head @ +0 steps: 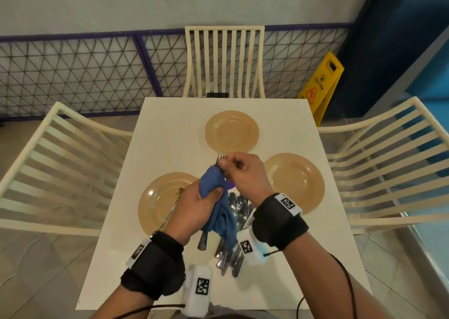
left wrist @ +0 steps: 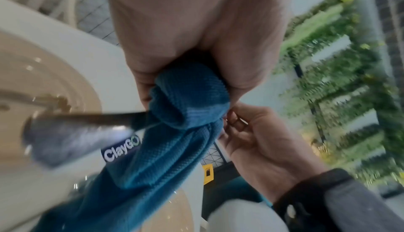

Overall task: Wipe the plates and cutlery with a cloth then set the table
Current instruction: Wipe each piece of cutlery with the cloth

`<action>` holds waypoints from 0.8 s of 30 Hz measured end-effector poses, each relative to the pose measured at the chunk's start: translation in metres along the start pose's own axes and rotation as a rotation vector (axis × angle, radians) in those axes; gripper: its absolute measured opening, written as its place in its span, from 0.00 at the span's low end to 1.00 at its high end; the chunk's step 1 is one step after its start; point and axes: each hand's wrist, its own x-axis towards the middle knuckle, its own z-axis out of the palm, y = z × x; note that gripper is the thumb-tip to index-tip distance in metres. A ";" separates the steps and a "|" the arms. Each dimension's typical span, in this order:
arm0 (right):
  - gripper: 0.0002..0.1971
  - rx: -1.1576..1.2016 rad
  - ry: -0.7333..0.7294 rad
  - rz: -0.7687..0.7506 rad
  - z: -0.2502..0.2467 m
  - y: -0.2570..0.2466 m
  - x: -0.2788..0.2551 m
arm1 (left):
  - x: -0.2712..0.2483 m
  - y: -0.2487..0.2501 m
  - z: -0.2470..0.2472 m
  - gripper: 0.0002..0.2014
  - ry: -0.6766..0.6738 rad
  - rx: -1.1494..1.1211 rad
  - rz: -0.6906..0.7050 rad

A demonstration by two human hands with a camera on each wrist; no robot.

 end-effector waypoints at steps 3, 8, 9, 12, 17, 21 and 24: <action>0.11 0.000 0.100 0.038 -0.022 -0.007 0.013 | -0.004 -0.003 0.006 0.05 -0.060 0.041 0.043; 0.12 0.019 0.109 0.041 -0.038 -0.002 0.012 | -0.001 -0.006 0.005 0.03 -0.090 0.115 0.053; 0.12 0.008 0.057 0.036 -0.030 0.001 0.007 | 0.002 -0.002 0.005 0.03 -0.065 0.096 0.050; 0.11 -0.014 0.090 0.030 -0.037 0.007 0.014 | 0.002 -0.003 0.013 0.04 -0.069 0.070 0.051; 0.09 0.108 0.158 0.051 -0.059 0.019 0.025 | 0.002 -0.009 0.013 0.05 -0.142 0.124 0.031; 0.12 0.072 0.067 0.073 -0.041 0.032 0.012 | 0.005 -0.004 0.016 0.02 -0.112 0.092 0.030; 0.10 0.116 0.148 0.123 -0.061 0.040 0.027 | -0.004 -0.014 0.019 0.05 -0.203 0.129 0.016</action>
